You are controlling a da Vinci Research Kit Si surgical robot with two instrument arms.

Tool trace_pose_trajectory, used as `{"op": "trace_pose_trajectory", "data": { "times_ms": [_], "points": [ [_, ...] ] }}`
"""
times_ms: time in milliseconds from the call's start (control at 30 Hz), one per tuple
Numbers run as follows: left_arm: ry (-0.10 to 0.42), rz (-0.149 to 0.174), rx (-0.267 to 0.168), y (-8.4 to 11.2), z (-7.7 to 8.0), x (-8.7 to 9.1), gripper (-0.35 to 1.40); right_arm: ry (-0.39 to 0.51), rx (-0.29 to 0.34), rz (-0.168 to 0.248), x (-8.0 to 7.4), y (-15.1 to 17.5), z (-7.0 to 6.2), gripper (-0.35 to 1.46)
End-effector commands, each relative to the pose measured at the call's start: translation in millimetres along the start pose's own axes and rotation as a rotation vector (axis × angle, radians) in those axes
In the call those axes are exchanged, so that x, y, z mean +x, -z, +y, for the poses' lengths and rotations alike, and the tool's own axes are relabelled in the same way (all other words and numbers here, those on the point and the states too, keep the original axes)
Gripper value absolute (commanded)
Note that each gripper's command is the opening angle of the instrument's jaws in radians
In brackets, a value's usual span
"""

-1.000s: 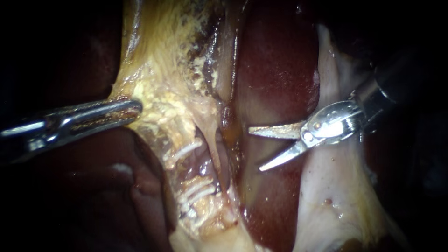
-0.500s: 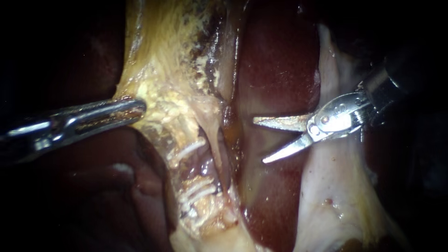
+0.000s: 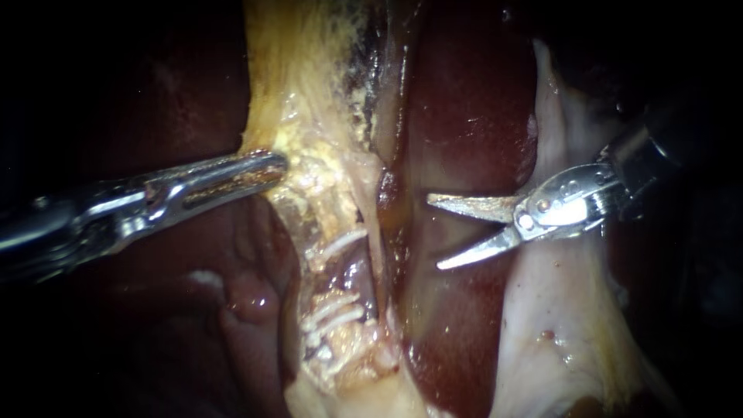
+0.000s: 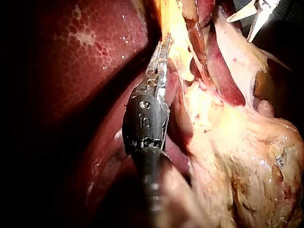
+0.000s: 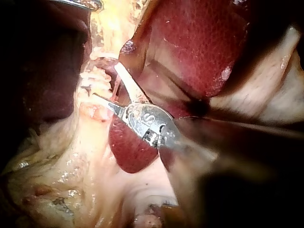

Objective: Go back from the cut left tube

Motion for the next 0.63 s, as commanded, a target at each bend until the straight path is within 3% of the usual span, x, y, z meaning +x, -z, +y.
{"op": "trace_pose_trajectory", "data": {
  "times_ms": [33,200,633],
  "points": [
    [0.002,0.002,0.002,-0.6,-0.1,-0.1,-0.35,0.002,0.002,0.001,0.0,0.0,0.0,1.35],
    [0.003,0.003,0.009,-1.6,-0.4,-0.1,-0.35,-0.004,0.003,0.001,0.0,0.1,0.0,1.35],
    [0.003,0.003,0.008,-1.5,-0.7,-0.1,-0.35,-0.021,0.004,0.002,0.2,0.2,-0.1,1.35]
  ]
}}
